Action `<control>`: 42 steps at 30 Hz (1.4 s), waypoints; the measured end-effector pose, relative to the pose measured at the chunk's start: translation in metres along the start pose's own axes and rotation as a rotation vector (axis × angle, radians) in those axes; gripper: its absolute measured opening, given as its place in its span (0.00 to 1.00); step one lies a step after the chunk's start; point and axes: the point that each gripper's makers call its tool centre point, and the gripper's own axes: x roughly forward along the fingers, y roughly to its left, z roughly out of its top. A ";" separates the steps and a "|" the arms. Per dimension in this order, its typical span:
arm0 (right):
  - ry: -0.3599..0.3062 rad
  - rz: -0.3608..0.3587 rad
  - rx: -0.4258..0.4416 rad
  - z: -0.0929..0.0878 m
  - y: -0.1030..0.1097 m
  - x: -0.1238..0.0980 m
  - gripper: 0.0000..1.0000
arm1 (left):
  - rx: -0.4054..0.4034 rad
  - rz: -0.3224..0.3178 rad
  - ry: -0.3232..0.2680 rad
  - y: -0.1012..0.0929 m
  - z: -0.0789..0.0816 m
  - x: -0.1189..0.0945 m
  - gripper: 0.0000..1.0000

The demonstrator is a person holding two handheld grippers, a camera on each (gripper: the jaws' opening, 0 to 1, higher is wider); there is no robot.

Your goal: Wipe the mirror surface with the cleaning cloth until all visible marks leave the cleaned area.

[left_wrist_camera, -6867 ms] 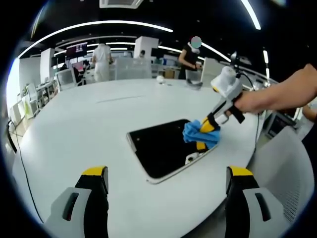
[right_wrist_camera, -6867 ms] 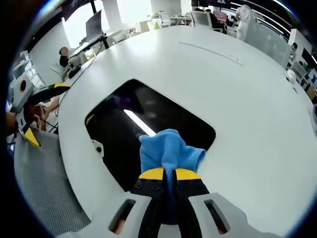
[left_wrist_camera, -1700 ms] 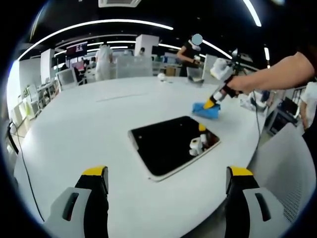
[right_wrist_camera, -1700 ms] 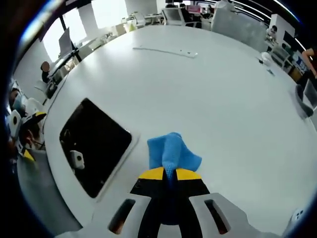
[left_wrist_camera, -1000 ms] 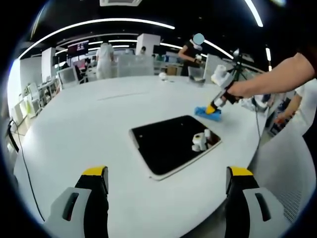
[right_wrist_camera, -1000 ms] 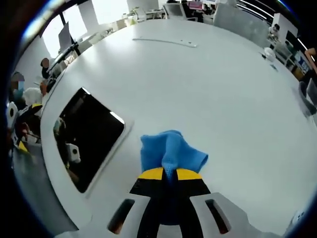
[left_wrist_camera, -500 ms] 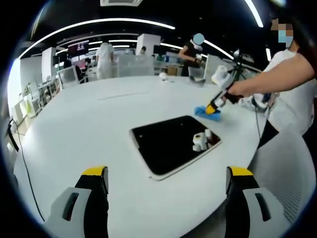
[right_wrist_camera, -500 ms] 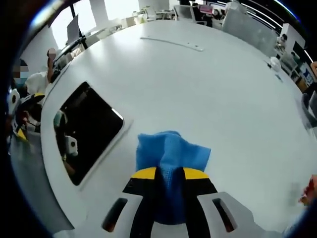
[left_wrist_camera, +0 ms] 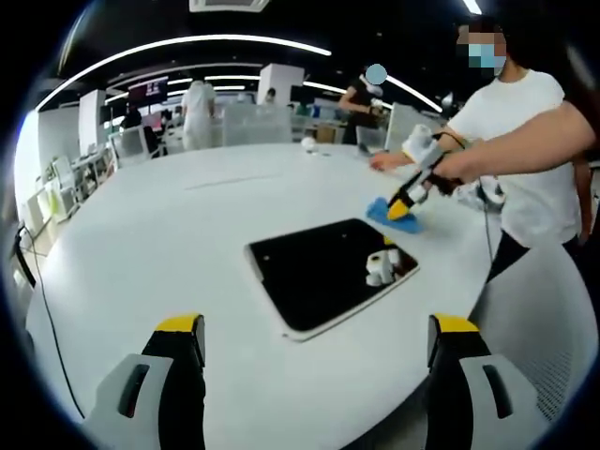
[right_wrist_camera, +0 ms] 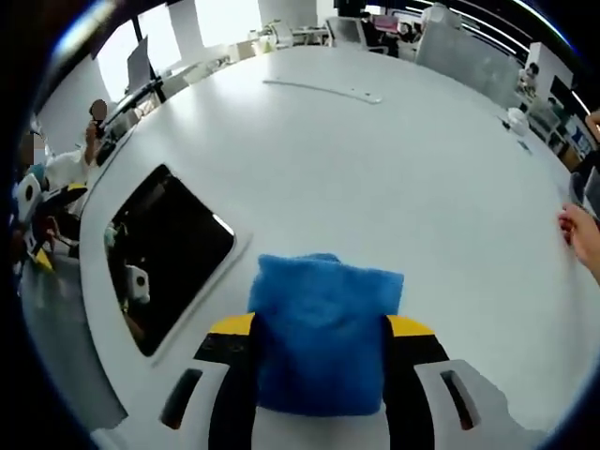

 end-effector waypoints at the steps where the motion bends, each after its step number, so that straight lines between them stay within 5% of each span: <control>1: -0.008 -0.001 -0.006 0.001 0.000 -0.002 0.50 | 0.001 0.001 0.002 0.000 0.000 0.000 0.99; 10: -0.159 -0.006 0.007 0.019 0.000 -0.030 0.68 | 0.002 -0.008 -0.018 -0.002 0.003 -0.001 0.99; 19: -0.331 -0.014 0.023 0.014 0.010 -0.056 0.83 | -0.021 0.003 -0.044 0.001 0.007 -0.003 0.99; 33: -0.475 -0.063 0.009 -0.035 0.039 -0.091 0.95 | -0.008 -0.011 -0.031 -0.004 0.006 -0.003 0.99; 42: -0.476 -0.082 0.053 -0.078 0.054 -0.107 0.98 | -0.037 -0.018 -0.039 -0.003 0.006 -0.004 0.99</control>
